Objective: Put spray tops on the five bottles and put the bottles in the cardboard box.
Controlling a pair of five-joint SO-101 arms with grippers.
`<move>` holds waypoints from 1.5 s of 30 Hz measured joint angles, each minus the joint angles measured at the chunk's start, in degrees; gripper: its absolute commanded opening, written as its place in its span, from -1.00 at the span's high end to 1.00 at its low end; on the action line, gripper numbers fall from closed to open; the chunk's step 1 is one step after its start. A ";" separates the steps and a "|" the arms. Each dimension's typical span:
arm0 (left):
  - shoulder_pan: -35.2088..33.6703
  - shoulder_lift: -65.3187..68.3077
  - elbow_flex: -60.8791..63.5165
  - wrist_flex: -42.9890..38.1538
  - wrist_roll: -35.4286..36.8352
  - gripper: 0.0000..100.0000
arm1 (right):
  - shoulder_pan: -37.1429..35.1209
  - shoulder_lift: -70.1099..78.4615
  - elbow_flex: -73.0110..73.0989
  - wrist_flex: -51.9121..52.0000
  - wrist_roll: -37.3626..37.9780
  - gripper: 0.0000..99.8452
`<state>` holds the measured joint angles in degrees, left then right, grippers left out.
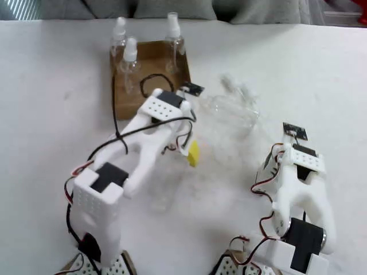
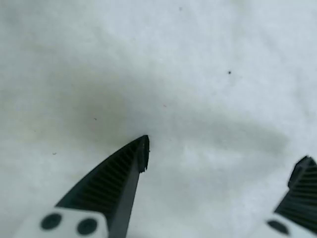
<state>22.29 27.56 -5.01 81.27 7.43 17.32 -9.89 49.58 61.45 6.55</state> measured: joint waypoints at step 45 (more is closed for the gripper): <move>1.23 -7.74 20.84 -19.78 2.02 0.74 | 0.00 0.00 0.00 -0.09 3.25 0.19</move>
<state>23.52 19.82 15.82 61.49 9.45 17.32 -9.89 49.58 61.36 9.80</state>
